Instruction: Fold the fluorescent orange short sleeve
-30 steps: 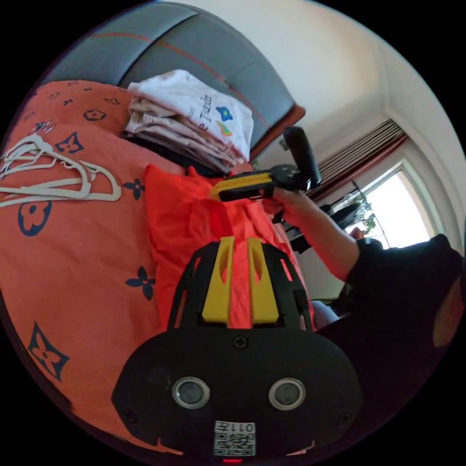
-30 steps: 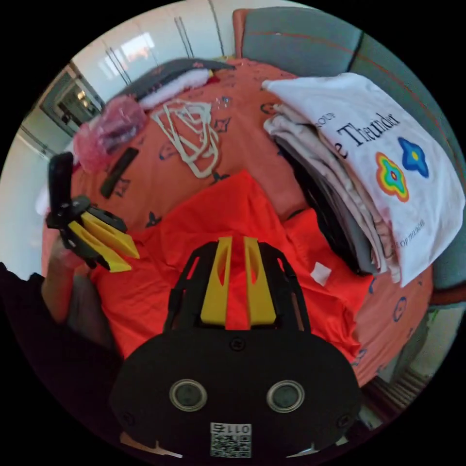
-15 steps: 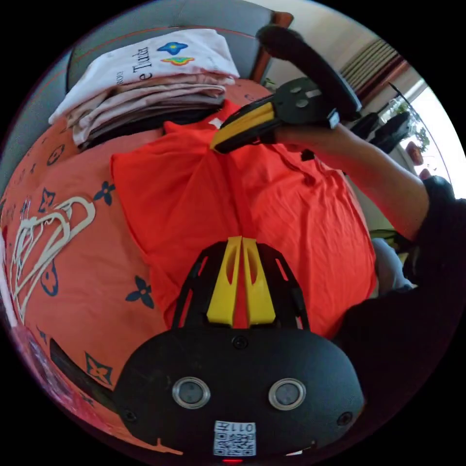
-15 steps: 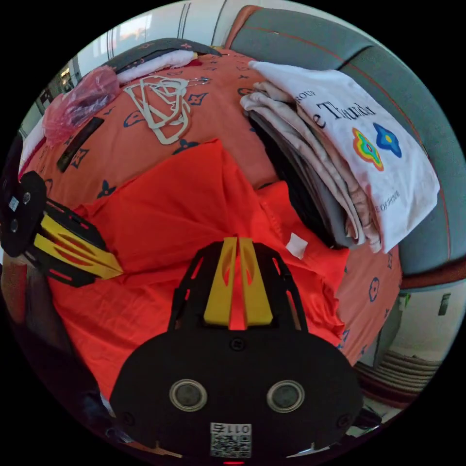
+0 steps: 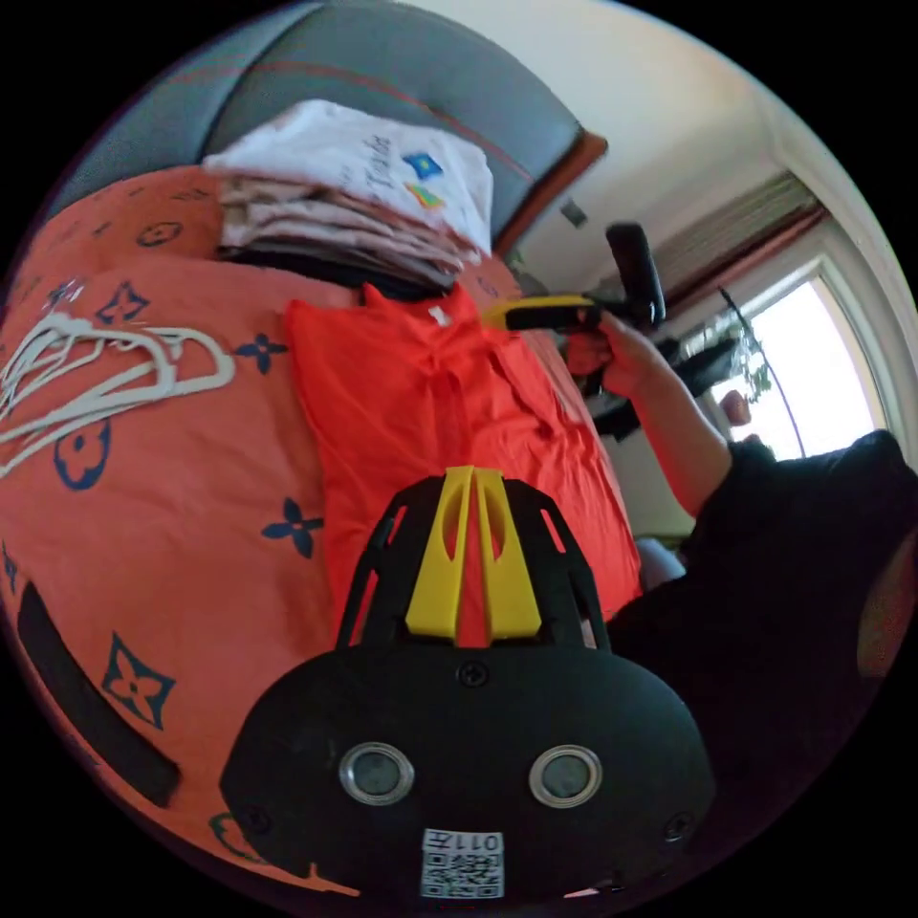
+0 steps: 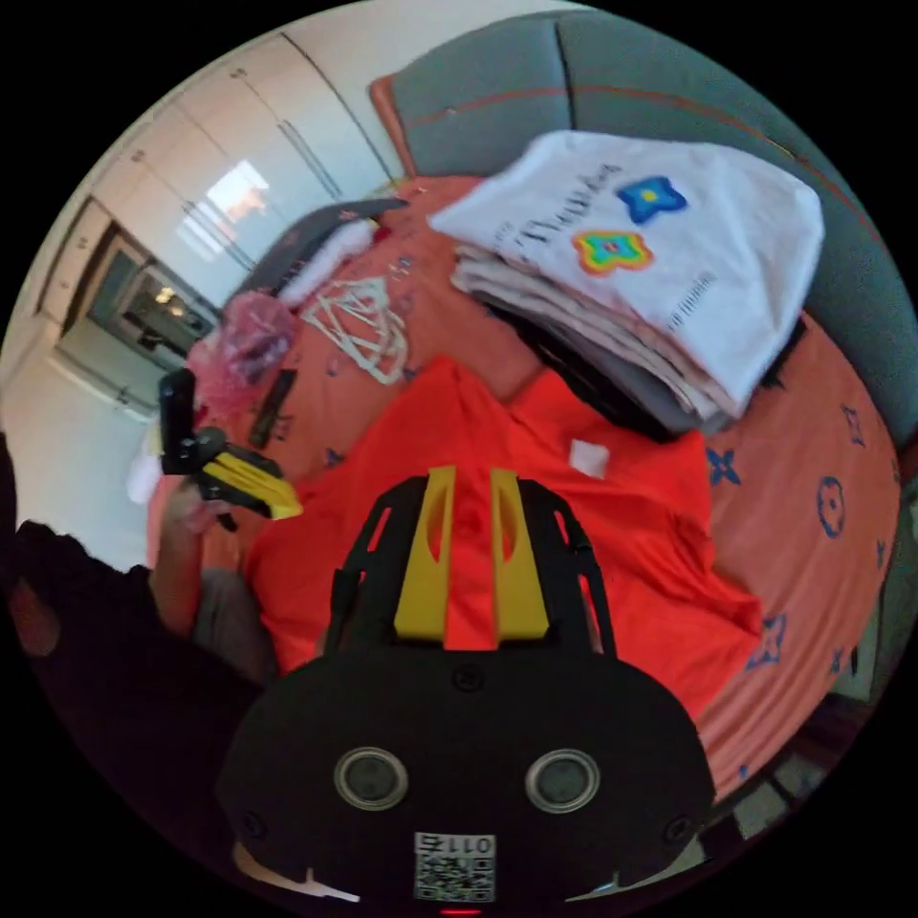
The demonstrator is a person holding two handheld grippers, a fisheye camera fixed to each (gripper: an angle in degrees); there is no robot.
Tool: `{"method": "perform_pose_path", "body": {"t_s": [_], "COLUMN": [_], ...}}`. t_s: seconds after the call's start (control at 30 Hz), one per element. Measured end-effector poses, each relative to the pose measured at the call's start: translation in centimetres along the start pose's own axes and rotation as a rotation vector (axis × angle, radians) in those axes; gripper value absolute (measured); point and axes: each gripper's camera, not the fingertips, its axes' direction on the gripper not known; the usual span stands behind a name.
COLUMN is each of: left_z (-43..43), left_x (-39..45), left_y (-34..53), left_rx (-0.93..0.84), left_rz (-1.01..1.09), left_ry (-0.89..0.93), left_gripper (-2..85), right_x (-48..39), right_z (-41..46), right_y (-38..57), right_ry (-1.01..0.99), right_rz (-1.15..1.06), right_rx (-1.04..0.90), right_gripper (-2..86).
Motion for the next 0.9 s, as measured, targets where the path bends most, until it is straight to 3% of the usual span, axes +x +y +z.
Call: {"method": "perform_pose_path", "body": {"t_s": [0.07, 0.17, 0.3, 0.4, 0.47, 0.6, 0.7, 0.8, 0.9], "left_z": [-0.4, 1.4, 5.2, 6.6, 6.4, 7.1, 6.3, 3.4, 1.3], "left_x": [-0.5, -1.0, -0.9, -0.9, -1.3, -2.3, -1.9, -1.6, -2.0], "left_y": [0.0, -0.6, -2.0, -2.4, -2.5, -2.5, -2.6, -1.9, -0.5], "left_rx": [0.06, 0.052, -0.108, -0.228, -0.194, -0.184, -0.157, -0.021, 0.139], "left_rz": [-0.036, -0.067, -0.095, -0.125, -0.166, -0.231, -0.247, -0.311, -0.38], "left_ry": [0.011, 0.037, -0.044, -0.23, -0.213, -0.153, -0.231, -0.371, -0.337], "left_gripper": [0.1, 0.1, 0.1, 0.1, 0.1, 0.1, 0.0, 0.0, 0.0], "right_x": [-1.0, -2.5, -2.6, -4.1, -5.1, -4.7, -4.8, -5.7, -7.0], "right_z": [1.4, 5.7, 11.1, 10.1, 10.3, 13.9, 9.9, 5.1, 2.9], "right_y": [-2.0, -5.5, -7.7, -8.3, -8.5, -7.2, -6.8, -5.4, -2.2], "right_ry": [-0.029, 0.084, 0.122, 0.126, 0.126, 0.178, 0.168, 0.208, 0.195], "right_rz": [-0.055, -0.113, -0.113, -0.171, -0.24, -0.271, -0.223, -0.242, -0.245], "right_rx": [-0.02, -0.126, -0.318, -0.2, -0.189, -0.413, -0.247, -0.056, -0.084], "right_gripper": [5.6, 5.9, 3.5, 2.3, 2.1, 2.2, 2.7, 2.4, 1.0]}}
